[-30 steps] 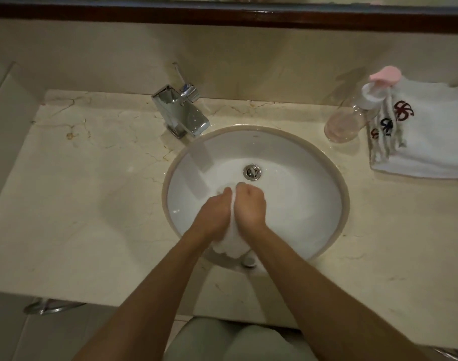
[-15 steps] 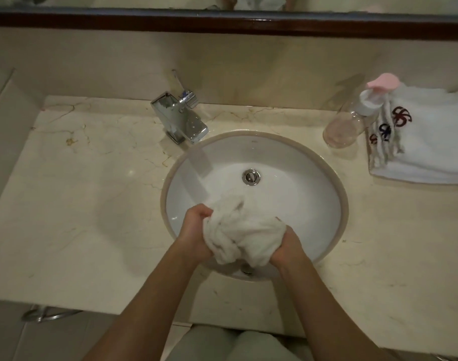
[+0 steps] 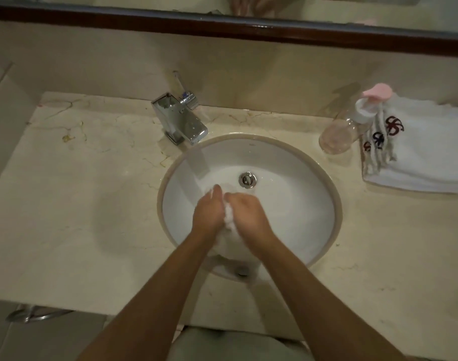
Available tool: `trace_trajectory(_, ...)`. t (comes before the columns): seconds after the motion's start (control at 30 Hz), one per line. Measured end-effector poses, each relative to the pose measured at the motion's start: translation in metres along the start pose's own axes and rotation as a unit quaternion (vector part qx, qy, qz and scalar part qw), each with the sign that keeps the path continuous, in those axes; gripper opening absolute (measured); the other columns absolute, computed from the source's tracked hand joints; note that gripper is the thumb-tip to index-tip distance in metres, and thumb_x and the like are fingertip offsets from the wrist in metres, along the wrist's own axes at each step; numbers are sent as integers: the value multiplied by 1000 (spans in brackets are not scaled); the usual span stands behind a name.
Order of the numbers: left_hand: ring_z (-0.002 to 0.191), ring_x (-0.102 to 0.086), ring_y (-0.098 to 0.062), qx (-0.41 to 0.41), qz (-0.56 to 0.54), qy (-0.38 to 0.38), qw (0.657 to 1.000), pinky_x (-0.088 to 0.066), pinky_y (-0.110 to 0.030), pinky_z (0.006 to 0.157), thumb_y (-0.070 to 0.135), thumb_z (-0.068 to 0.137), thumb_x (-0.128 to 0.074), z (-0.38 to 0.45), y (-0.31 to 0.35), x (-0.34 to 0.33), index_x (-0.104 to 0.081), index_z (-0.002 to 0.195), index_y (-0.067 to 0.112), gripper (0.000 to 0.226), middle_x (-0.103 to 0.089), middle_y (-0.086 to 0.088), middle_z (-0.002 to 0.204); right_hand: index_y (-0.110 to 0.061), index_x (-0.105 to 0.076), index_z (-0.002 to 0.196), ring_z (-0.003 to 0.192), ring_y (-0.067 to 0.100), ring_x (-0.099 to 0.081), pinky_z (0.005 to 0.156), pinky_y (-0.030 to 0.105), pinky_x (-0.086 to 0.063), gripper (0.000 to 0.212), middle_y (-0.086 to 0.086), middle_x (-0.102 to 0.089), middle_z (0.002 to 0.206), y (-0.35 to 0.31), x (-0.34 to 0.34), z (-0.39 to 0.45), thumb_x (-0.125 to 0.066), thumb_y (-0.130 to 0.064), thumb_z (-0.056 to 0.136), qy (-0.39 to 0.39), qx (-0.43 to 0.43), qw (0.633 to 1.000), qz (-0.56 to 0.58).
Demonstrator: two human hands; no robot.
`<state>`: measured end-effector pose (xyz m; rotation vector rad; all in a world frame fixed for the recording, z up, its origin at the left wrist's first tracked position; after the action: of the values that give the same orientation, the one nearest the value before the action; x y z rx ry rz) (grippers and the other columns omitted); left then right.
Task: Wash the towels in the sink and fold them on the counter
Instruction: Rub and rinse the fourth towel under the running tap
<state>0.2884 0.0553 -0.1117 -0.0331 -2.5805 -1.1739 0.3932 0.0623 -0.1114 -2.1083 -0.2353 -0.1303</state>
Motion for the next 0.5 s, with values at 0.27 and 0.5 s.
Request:
trace_trajectory(0.27, 108, -59, -18, -111, 114, -35, 987, -41, -17, 86, 40, 108, -24, -26, 23, -14, -63, 112, 22, 43, -65, 12, 109, -17, -51, 49, 59, 19, -47, 60, 38, -41, 34, -2, -50, 53, -11, 32, 17, -53, -25, 83, 155, -59, 981, 106)
trace_trajectory(0.5, 74, -54, -16, -124, 163, -65, 977, -41, -30, 68, 39, 108, -26, -26, 14, -11, -60, 85, 16, 47, -58, 0, 80, -15, -40, 52, 55, 24, -35, 55, 34, -29, 40, 1, -38, 53, -28, 36, 30, -51, -21, 90, 234, 3, 971, -49)
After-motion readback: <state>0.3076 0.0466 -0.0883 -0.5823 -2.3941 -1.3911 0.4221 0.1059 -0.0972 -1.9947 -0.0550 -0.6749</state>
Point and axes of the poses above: each hand's wrist, its own z-axis towards the middle knuckle, its own x-axis out of the back of the hand, y = z × x, the point moved 6 cm from there along z, towards the middle knuckle
